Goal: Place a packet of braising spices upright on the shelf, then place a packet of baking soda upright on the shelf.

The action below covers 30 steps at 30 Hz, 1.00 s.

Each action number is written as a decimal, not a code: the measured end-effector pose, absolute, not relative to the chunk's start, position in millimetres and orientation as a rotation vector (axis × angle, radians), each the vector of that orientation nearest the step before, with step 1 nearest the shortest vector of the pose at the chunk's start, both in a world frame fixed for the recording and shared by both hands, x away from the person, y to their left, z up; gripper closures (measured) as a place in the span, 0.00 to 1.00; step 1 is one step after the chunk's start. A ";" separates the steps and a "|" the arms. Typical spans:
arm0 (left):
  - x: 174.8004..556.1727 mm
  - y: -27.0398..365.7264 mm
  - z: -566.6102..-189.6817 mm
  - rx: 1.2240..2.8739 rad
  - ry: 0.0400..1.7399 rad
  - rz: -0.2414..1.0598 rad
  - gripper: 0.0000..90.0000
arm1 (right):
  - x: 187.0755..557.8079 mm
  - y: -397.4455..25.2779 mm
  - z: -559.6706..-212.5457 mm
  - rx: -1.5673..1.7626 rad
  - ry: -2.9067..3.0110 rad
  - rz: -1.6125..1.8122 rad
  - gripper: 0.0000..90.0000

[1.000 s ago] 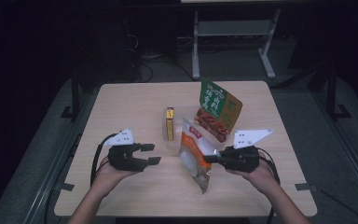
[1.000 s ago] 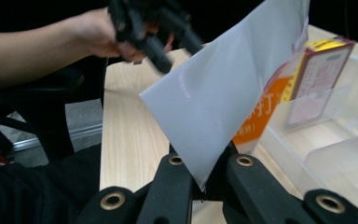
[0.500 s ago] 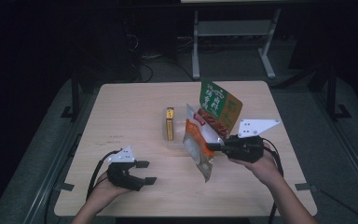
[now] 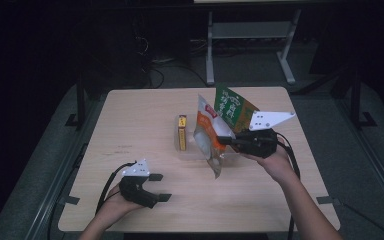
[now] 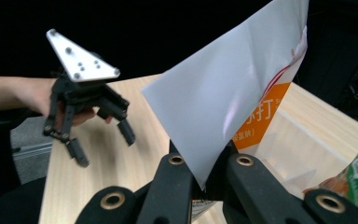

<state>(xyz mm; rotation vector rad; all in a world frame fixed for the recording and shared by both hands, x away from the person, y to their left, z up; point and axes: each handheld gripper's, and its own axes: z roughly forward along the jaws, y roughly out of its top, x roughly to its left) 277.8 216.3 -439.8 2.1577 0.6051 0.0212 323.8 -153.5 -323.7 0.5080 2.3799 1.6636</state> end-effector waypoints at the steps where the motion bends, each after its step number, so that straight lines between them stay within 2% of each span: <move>1: 277.9 216.1 -440.1 2.163 0.599 0.025 0.23 | 325.2 -152.8 -323.1 0.509 2.380 1.659 1.00; 30: 276.5 219.1 -437.1 2.160 0.598 0.036 0.21 | 389.7 -129.8 -321.2 0.581 2.341 1.555 1.00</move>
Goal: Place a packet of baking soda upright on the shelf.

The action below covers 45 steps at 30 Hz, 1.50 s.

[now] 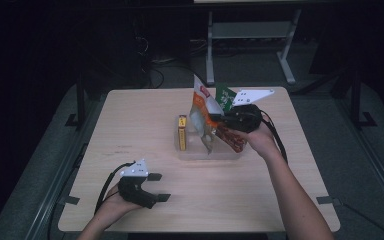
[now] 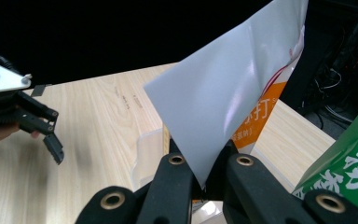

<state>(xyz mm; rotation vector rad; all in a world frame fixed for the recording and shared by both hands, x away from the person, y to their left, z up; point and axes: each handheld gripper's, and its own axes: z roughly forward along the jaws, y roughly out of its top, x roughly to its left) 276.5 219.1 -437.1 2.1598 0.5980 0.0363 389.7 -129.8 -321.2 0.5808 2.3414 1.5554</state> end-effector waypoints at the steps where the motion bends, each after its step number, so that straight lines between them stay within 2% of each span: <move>1: 275.9 218.2 -437.0 2.155 0.599 0.030 0.21 | 394.0 -129.1 -323.2 0.588 2.347 1.545 1.00; 11: 274.9 215.1 -438.3 2.170 0.585 0.020 0.21 | 406.1 -122.5 -331.4 0.617 2.360 1.516 1.00; 28: 274.2 213.1 -439.8 2.170 0.579 0.012 0.21 | 405.5 -106.2 -354.7 0.622 2.429 1.384 1.00; 38: 274.4 210.1 -441.4 2.196 0.567 0.002 0.21 | 402.2 -115.4 -366.3 0.657 2.444 1.393 1.00; 45: 274.3 208.1 -442.2 2.191 0.566 -0.007 0.21 | 398.1 -118.3 -366.8 0.673 2.434 1.401 0.92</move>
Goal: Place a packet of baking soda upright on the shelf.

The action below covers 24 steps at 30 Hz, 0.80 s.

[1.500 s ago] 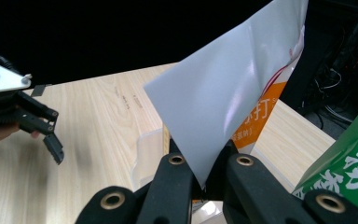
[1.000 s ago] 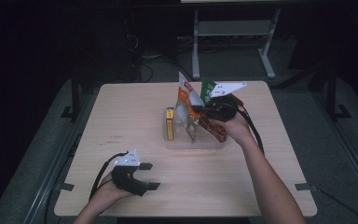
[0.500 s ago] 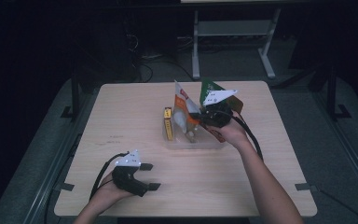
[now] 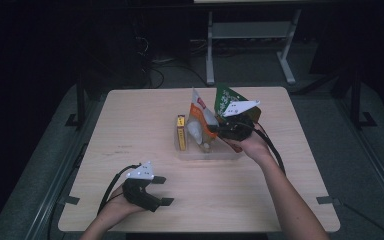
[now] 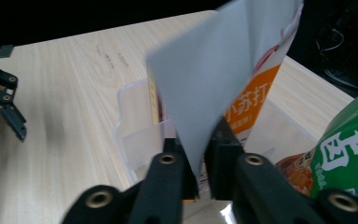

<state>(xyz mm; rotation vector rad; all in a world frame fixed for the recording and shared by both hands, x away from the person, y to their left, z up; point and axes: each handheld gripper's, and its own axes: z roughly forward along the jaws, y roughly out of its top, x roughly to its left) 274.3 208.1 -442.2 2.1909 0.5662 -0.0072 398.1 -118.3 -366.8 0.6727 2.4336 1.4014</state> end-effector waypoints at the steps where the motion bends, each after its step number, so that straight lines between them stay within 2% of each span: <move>1: 274.4 208.7 -441.9 2.193 0.569 -0.007 0.21 | 395.3 -118.9 -365.7 0.675 2.432 1.383 0.86; 14: 276.3 210.8 -440.9 2.188 0.573 0.004 0.21 | 366.7 -138.6 -362.8 0.760 2.426 1.304 0.52; 24: 277.2 213.3 -441.3 2.193 0.566 0.024 0.20 | 347.3 -153.0 -369.9 0.785 2.429 1.289 0.44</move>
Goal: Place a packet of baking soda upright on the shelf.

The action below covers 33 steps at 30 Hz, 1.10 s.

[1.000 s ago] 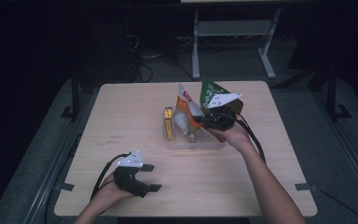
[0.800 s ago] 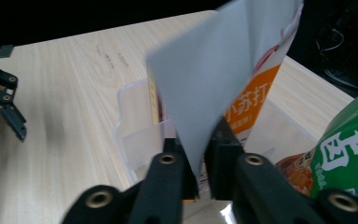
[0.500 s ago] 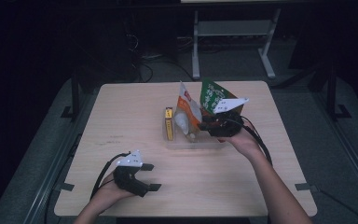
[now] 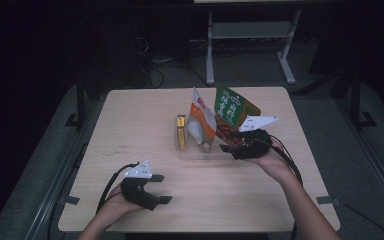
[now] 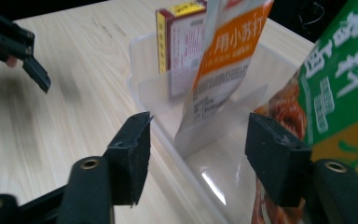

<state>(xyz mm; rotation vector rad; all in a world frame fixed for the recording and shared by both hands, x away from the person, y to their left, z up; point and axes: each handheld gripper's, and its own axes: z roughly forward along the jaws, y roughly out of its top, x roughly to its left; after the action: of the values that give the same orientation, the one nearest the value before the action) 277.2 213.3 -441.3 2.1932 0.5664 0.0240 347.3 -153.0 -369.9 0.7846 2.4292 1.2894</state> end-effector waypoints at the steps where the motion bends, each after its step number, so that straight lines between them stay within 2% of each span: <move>1: 277.2 213.4 -441.2 2.196 0.566 0.024 0.20 | 344.7 -154.7 -372.1 0.781 2.422 1.292 0.44; 16: 276.7 211.0 -446.0 2.232 0.557 0.056 0.20 | 317.4 -172.4 -402.7 0.786 2.481 1.282 0.36; 26: 276.7 208.1 -451.2 2.294 0.530 0.091 0.20 | 287.1 -174.2 -435.2 0.769 2.552 1.275 0.30; 33: 276.7 205.5 -454.1 2.308 0.504 0.088 0.20 | 274.6 -169.8 -447.9 0.729 2.605 1.198 0.30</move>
<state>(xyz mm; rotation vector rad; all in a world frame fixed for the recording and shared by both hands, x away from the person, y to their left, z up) 276.7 205.5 -454.1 2.3083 0.5043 0.0882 274.6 -169.8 -447.9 0.7289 2.6051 1.1980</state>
